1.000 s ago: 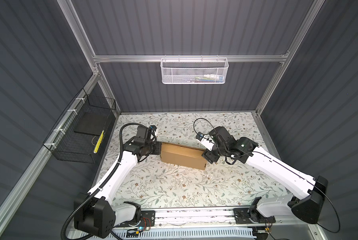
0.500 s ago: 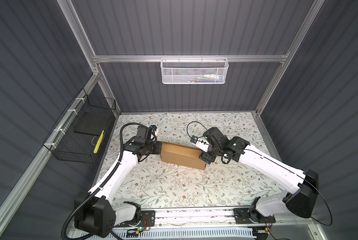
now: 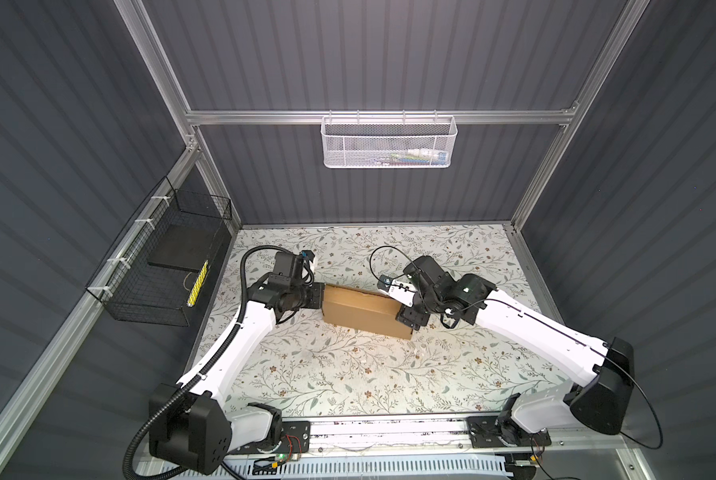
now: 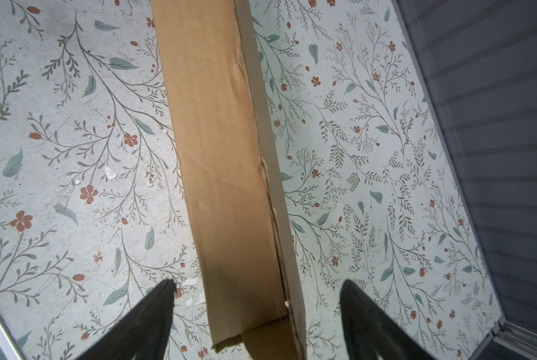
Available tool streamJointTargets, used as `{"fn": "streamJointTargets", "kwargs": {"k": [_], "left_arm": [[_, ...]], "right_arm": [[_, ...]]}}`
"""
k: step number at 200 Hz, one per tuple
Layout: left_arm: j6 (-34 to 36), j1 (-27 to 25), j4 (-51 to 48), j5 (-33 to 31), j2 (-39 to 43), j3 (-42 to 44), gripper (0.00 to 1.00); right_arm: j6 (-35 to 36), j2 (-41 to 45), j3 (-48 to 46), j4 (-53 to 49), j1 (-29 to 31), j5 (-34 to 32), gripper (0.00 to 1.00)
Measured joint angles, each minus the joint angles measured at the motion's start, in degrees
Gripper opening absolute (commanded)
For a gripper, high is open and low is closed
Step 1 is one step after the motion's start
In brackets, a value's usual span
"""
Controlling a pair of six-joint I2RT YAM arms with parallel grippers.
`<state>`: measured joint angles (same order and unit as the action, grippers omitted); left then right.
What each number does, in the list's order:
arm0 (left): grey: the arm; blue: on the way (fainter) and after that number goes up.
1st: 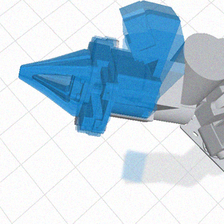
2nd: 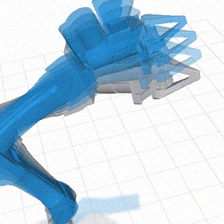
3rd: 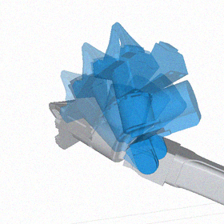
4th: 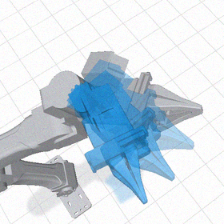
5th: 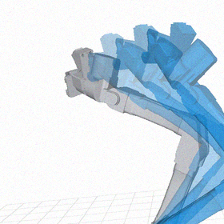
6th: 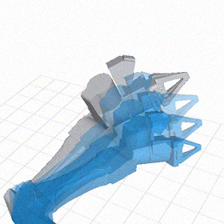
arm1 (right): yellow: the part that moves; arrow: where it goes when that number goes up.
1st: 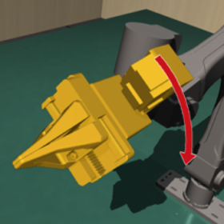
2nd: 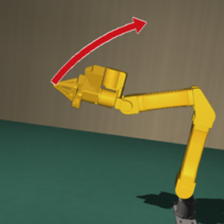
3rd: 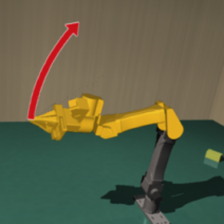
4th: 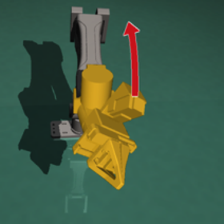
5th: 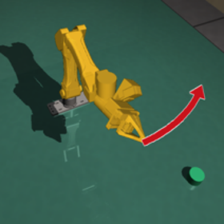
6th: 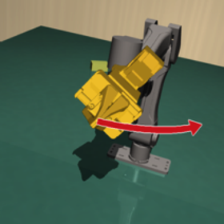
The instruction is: Fold the paper box
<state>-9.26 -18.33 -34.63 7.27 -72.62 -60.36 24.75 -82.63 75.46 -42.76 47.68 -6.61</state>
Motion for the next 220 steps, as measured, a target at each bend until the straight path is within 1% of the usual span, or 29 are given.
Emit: {"fn": "streamJointTargets", "kwargs": {"k": [42,108,154,211,220], "left_arm": [[-0.2,0.0,0.2,0.3,0.0,0.0,0.00],[-0.4,0.0,0.2,0.3,0.0,0.0,0.00],[-0.4,0.0,0.3,0.3,0.0,0.0,0.00],[-0.4,0.0,0.4,0.3,-0.1,0.1,0.00],[-0.4,0.0,0.5,0.3,-0.2,0.1,0.02]], "right_arm": [[0.0,-2.3,0.0,1.5,0.4,-0.1,0.84],[0.0,-4.6,-0.6,2.9,0.5,-1.9,0.75],[-0.1,-4.9,-1.2,3.7,0.7,-3.6,0.73],[-0.4,-5.5,-1.2,4.2,0.7,-5.2,0.62],[-0.7,-5.8,-1.2,4.4,0.7,-5.4,0.61]]}}
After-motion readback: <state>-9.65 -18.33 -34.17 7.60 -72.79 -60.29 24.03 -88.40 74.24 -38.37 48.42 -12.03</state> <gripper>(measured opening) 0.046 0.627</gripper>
